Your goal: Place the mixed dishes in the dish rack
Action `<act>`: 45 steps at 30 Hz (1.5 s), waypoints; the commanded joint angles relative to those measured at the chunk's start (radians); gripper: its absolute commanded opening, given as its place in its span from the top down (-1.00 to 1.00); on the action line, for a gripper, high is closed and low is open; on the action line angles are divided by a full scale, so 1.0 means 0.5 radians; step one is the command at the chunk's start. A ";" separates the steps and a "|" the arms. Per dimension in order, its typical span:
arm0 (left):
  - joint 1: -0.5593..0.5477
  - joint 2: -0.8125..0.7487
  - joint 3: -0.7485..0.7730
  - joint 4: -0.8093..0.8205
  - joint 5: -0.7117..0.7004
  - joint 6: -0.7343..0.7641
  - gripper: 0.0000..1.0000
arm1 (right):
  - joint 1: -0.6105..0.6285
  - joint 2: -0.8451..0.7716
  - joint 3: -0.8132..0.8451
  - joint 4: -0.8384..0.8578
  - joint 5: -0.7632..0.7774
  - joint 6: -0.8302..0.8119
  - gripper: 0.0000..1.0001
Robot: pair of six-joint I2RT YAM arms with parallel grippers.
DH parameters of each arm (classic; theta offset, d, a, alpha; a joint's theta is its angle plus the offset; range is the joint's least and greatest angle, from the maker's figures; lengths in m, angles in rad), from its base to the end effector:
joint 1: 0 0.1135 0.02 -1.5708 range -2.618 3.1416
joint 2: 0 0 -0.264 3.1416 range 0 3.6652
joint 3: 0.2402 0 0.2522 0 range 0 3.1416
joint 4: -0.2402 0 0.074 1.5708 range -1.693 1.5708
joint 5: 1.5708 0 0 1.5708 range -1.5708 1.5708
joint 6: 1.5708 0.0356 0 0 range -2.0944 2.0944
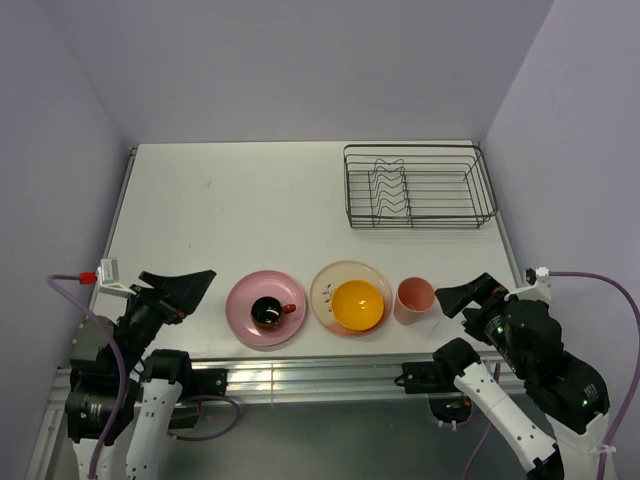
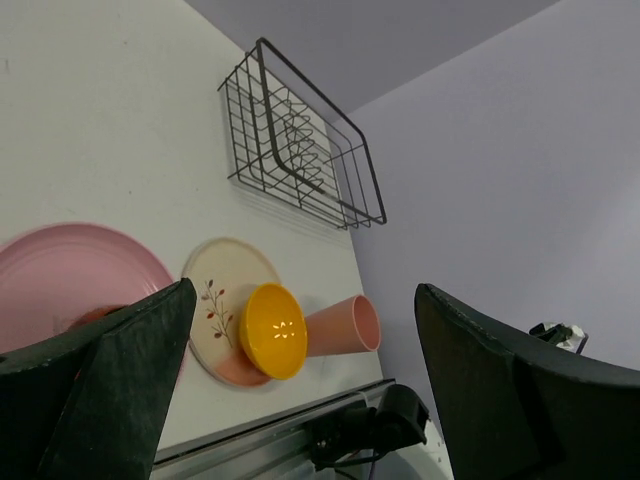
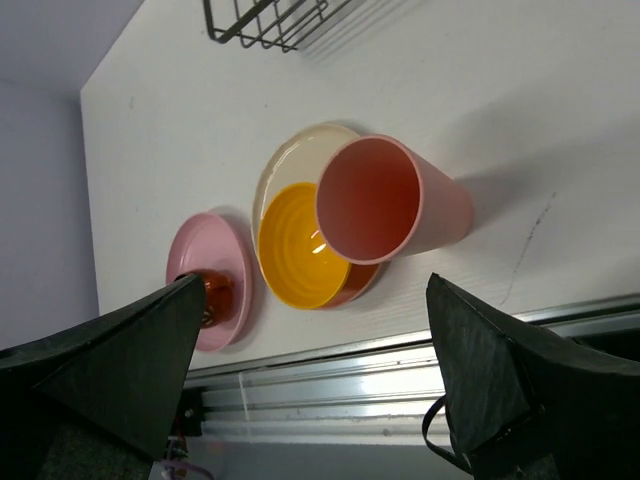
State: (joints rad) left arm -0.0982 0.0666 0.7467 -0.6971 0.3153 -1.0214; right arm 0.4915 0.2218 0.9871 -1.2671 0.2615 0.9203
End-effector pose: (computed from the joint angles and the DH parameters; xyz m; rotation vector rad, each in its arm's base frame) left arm 0.0160 -0.0127 0.3299 -0.5141 1.6242 -1.1055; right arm -0.0022 -0.0116 0.3324 0.6073 2.0198 0.5971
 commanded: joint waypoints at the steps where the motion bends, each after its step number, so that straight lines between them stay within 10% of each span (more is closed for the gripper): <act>1: 0.015 0.103 -0.018 -0.014 0.103 0.098 -0.96 | 0.005 0.093 -0.007 -0.119 0.176 0.168 -0.98; 38: 0.000 0.906 0.028 0.379 0.517 0.312 -0.64 | 0.005 0.563 -0.318 0.160 0.271 0.310 -0.87; 45: -0.759 1.351 0.301 0.529 -0.022 0.273 -0.56 | 0.005 0.541 -0.127 0.129 0.348 0.258 -0.89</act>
State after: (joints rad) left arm -0.2981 0.6617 0.8013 -0.5312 0.4553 -0.9020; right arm 0.4911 0.4942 0.8730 -1.2007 0.3744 1.0645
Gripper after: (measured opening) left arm 0.779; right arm 0.941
